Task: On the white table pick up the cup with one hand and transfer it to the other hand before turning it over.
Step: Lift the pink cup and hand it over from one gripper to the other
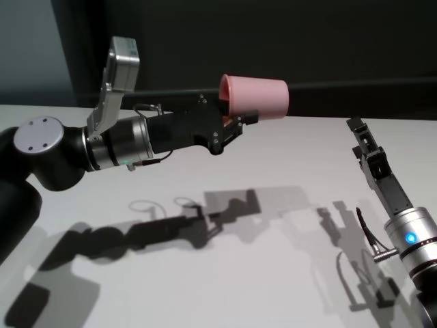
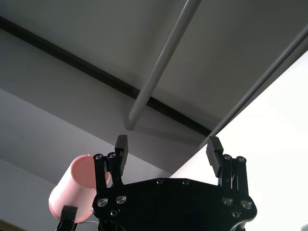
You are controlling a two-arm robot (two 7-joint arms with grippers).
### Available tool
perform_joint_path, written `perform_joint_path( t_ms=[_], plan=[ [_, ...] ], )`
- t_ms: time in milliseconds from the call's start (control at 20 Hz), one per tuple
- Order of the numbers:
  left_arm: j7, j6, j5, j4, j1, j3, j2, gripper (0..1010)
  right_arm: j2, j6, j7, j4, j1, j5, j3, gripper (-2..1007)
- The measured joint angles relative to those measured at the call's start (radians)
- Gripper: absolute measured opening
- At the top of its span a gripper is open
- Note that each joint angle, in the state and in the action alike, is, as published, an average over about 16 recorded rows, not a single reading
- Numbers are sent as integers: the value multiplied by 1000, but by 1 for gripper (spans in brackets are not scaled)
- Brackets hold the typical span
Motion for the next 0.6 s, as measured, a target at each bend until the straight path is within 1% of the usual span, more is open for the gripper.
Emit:
perform_joint_path(
  t_ms=[150, 300, 450, 600],
  plan=[
    [0, 0, 0, 0, 0, 0, 0, 47, -9, 36, 12, 16, 10, 71, 9, 1000],
    [0, 0, 0, 0, 0, 0, 0, 47, -15, 65, 22, 30, 20, 127, 14, 1000],
    [0, 0, 0, 0, 0, 0, 0, 47, -20, 88, 30, 43, 31, 173, 15, 1000],
    [0, 0, 0, 0, 0, 0, 0, 47, -22, 103, 35, 54, 44, 205, 12, 1000]
  ],
)
